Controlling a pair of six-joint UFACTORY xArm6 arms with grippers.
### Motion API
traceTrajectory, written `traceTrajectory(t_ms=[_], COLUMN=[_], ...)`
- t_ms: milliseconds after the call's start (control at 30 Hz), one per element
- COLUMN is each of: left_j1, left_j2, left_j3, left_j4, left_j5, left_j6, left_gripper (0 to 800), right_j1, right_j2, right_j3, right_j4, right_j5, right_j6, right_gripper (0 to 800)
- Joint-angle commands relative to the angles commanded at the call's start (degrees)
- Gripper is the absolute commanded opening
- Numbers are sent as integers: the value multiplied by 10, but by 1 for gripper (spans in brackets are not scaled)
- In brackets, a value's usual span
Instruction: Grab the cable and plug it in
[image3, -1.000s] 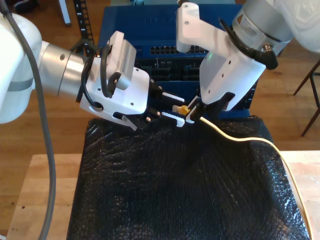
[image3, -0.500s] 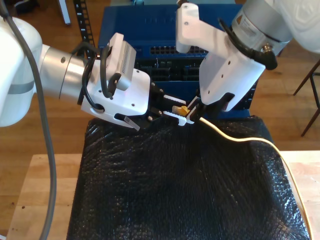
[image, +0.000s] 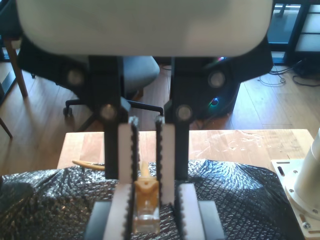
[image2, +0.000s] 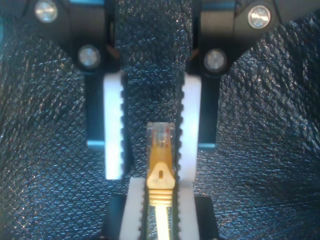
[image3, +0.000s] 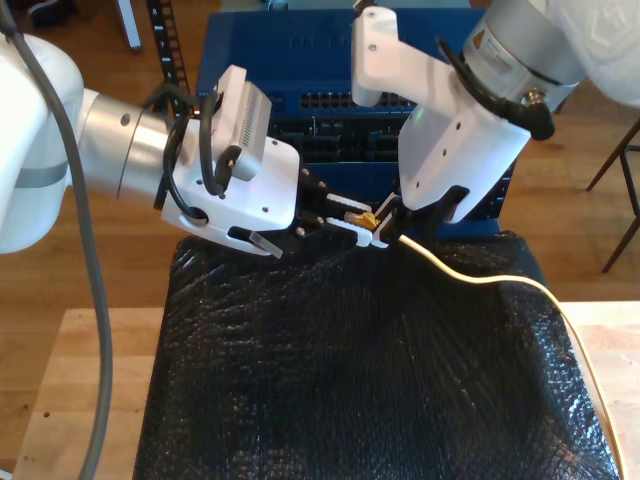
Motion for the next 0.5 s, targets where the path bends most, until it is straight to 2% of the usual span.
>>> traceTrajectory(t_ms=[67,133,233,400,500], left_j1=[0,0,0,0,0], left_j2=[-1,-1,-6,-7,-7], left_j3=[3,5,7,10,9], left_j4=[0,0,0,0,0], left_j5=[0,-5,-18,-18,-18], left_j6=[0,0,0,0,0], left_gripper=[160,91,40,16,5], right_j1=[0,0,0,0,-1], right_j2=[0,0,0,0,0], right_j3=[0,1,1,1,1], right_j4=[0,0,0,0,0], right_j5=[0,0,0,0,0], right_j6=[0,0,0,0,1], right_gripper=[4,4,4,6,36])
